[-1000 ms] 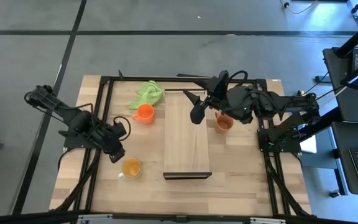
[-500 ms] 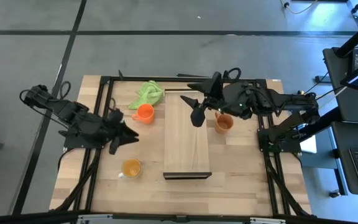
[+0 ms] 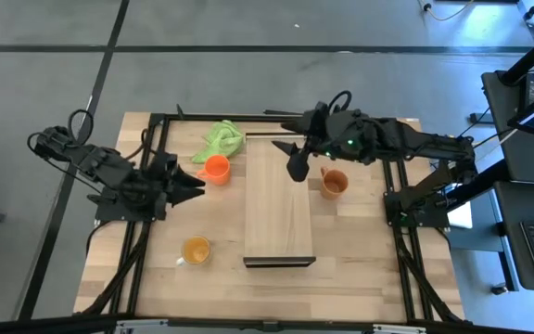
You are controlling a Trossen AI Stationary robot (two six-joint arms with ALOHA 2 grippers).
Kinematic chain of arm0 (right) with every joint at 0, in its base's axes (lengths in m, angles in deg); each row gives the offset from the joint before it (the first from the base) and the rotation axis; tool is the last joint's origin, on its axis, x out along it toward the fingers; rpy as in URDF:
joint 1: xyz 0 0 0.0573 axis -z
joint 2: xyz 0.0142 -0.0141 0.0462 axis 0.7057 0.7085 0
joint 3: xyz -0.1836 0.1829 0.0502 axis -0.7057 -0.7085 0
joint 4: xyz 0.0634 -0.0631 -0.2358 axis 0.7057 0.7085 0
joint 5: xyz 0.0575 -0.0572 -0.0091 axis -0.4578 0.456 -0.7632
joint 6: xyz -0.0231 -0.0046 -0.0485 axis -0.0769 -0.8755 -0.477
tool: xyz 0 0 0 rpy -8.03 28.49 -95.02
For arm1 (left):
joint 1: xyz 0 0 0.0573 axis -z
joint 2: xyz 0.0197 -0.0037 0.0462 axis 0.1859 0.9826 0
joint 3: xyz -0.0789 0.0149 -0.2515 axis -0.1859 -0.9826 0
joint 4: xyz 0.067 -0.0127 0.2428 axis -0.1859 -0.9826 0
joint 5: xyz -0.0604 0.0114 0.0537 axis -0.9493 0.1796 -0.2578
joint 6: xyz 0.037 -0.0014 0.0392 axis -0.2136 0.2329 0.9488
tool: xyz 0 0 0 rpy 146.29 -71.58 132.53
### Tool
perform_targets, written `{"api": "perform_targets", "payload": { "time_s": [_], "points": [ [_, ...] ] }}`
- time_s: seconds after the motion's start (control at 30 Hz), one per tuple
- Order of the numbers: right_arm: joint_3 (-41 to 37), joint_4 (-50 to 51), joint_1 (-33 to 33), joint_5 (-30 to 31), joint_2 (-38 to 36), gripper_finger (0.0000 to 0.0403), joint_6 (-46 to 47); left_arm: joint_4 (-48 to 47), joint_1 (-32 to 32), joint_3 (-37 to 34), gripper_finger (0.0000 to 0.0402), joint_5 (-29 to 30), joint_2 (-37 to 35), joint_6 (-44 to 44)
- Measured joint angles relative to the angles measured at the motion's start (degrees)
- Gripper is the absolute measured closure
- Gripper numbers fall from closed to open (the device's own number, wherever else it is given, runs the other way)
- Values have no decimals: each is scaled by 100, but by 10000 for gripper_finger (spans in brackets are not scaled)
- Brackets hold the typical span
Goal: Stack small to large cups/mugs on shelf
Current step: Put the brown mug on the shelf
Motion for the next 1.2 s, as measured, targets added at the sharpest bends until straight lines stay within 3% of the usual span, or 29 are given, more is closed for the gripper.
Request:
{"api": "perform_targets", "payload": {
  "time_s": [0.17, 0.37, 0.5, 0.67, 0.97, 1.2],
  "points": [
    [-768, 467, 365, 128, -396, 167, 297, 69, 2, 0, 273, -15, -2, 5],
    [-1989, 623, 893, 738, -1662, 167, 973, 63, 0, 0, 273, -36, -6, 70],
    [-2853, 1333, 1361, 836, -2651, 167, 2210, -24, 1, 0, 273, -45, -6, 130],
    [-4054, 1861, 1453, 613, -3427, 167, 3804, -327, -144, 0, 273, -53, -47, 170],
    [-5135, 3260, 1456, 217, -3622, 167, 5735, -1218, -831, 0, 273, -594, -143, -100],
    [-5346, 3065, 1272, -499, -3560, 167, 6359, -2239, -1282, 0, 273, -908, -148, -727]
  ]
}}
